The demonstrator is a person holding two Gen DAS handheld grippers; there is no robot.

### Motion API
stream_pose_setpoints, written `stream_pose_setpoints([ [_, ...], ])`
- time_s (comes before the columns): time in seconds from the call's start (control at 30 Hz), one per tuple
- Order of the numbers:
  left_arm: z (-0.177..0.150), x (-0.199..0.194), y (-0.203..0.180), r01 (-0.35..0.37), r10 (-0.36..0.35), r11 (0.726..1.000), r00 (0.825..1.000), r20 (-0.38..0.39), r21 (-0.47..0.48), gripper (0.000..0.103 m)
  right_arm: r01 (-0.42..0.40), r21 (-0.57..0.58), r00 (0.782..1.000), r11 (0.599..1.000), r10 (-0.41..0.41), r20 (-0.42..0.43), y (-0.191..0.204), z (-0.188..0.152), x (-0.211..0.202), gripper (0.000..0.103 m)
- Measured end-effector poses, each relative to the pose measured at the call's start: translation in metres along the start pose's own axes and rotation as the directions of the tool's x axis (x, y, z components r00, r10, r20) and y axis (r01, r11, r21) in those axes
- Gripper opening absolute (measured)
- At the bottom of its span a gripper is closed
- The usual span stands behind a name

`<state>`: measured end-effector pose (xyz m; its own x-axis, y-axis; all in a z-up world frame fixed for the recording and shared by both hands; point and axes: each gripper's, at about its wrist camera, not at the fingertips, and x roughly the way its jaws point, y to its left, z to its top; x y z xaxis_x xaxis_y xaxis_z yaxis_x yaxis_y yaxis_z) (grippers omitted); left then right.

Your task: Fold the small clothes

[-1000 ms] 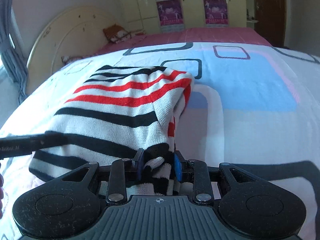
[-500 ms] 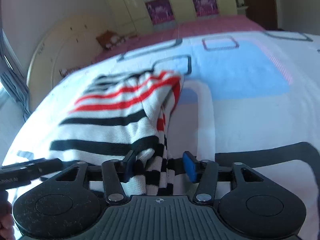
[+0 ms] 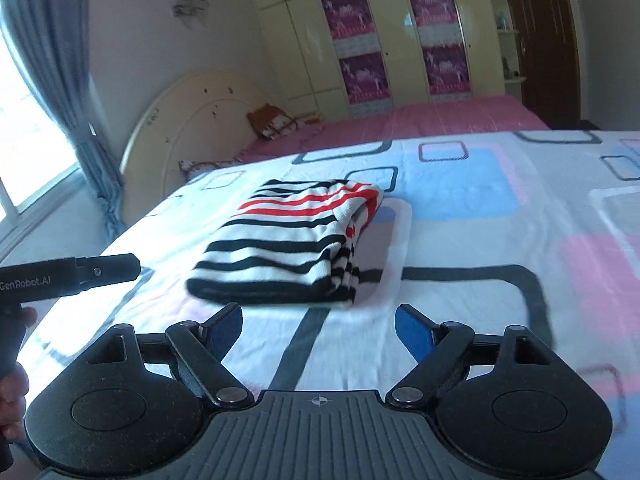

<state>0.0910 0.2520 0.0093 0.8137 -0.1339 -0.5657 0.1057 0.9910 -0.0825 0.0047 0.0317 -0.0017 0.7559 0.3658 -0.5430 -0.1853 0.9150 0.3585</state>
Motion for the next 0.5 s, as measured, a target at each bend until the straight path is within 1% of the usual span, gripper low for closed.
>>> stream_pose_setpoints([
  [0.1, -0.013, -0.036, -0.010, -0.059, 0.059, 0.998, 0.998, 0.023, -0.022, 0.103, 0.015, -0.043, 0.999, 0.999, -0.014, 0.033, 0.010, -0.009, -0.045, 0.083],
  [0.2, -0.019, -0.059, -0.010, -0.044, 0.045, 0.997, 0.999, 0.007, -0.057, 0.103, 0.030, -0.070, 0.998, 0.997, -0.026, 0.063, 0.022, -0.014, -0.078, 0.085],
  [0.27, -0.024, -0.072, -0.011, -0.062, 0.061, 0.996, 0.998, -0.008, -0.067, 0.103, 0.055, -0.076, 0.994, 0.996, -0.047, 0.102, 0.029, -0.017, -0.096, 0.103],
  [0.37, -0.029, -0.085, -0.011, -0.093, 0.093, 0.994, 0.996, -0.008, -0.063, 0.103, 0.081, -0.086, 0.984, 0.993, -0.066, 0.166, 0.040, -0.022, -0.119, 0.103],
  [0.5, -0.034, -0.099, -0.013, -0.109, 0.109, 0.993, 0.994, 0.005, -0.055, 0.103, 0.090, -0.073, 0.977, 0.993, -0.074, 0.199, 0.042, -0.024, -0.131, 0.103],
])
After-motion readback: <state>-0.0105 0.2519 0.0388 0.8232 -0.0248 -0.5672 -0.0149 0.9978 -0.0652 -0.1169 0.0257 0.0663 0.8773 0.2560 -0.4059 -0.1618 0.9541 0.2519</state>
